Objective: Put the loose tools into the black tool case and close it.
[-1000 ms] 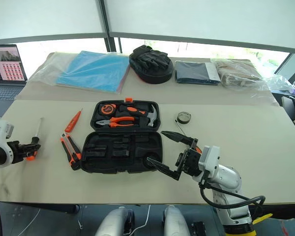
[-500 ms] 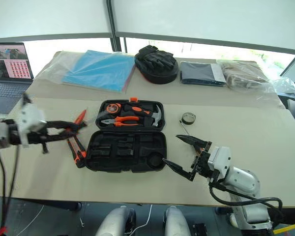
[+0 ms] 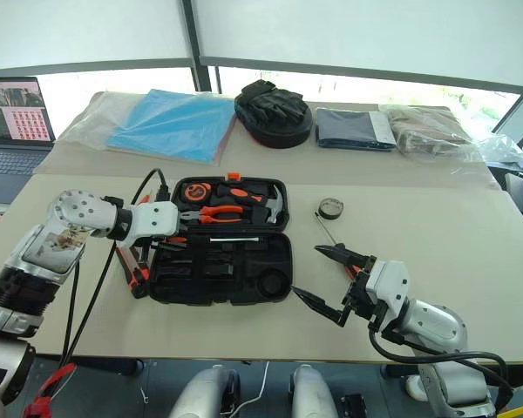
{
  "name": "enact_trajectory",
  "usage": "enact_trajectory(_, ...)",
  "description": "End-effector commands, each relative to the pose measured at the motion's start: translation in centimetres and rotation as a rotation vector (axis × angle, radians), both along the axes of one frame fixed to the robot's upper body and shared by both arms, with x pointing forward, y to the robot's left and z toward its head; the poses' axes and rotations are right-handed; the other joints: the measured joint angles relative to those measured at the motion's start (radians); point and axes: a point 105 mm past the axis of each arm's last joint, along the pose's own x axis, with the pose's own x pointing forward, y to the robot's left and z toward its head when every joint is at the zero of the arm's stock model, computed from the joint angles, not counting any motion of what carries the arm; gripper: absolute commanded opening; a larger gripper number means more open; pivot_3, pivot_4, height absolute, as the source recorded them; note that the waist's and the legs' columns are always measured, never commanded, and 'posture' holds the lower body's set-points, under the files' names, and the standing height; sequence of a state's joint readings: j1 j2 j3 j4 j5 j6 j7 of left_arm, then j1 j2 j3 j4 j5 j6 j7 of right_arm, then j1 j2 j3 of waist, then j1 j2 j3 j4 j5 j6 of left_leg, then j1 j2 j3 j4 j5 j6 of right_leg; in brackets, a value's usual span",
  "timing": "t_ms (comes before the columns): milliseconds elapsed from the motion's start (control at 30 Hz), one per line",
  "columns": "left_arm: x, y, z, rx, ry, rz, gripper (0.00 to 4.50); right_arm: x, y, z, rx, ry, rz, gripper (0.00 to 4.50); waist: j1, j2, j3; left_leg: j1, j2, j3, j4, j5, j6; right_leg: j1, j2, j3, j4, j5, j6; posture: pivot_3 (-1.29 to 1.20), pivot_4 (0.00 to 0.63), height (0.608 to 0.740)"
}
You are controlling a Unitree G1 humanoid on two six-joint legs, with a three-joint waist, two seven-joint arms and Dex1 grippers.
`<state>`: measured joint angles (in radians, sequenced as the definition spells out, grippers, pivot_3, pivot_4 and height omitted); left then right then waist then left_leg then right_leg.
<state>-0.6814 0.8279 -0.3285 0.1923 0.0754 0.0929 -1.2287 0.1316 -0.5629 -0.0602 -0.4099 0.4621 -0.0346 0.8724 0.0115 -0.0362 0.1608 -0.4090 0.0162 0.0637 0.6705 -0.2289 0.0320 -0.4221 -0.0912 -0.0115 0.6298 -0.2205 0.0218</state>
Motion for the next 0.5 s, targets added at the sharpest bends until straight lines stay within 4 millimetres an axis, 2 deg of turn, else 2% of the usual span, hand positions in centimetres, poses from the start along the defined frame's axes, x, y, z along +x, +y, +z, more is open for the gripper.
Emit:
enact_trajectory(33, 0.1, -0.3, 0.4, 0.034, -0.025, -0.022, 0.84, -0.4, 0.3, 1.3, 0.018, -0.042, 0.008, 4.5, 0.0, 0.0, 0.0, -0.001, 0.0, 0.0, 0.001, 0.0, 0.001, 0.0, 0.0, 0.0, 0.0, 0.0, 0.0, 0.0, 0.15, 0.74)
enact_trajectory(167, -0.4, -0.6, -0.3, 0.045, 0.002, -0.039, 0.84, -0.4, 0.4, 1.4, 0.019, -0.043, 0.008, 4.5, 0.0, 0.0, 0.0, -0.003, 0.001, -0.001, 0.006, -0.002, 0.003, 0.0, 0.0, -0.001, 0.001, 0.001, 0.001, 0.0, 0.15, 0.74)
enact_trajectory(500, -0.1, -1.8, -1.0, 0.027, 0.041, 0.003, 0.84, -0.4, 1.1, 1.7, 0.037, -0.034, 0.028, 4.5, 0.003, 0.0, 0.0, -0.004, 0.001, -0.001, 0.008, -0.002, 0.003, 0.0, 0.0, -0.001, 0.001, 0.001, 0.002, 0.0, 0.15, 0.74)
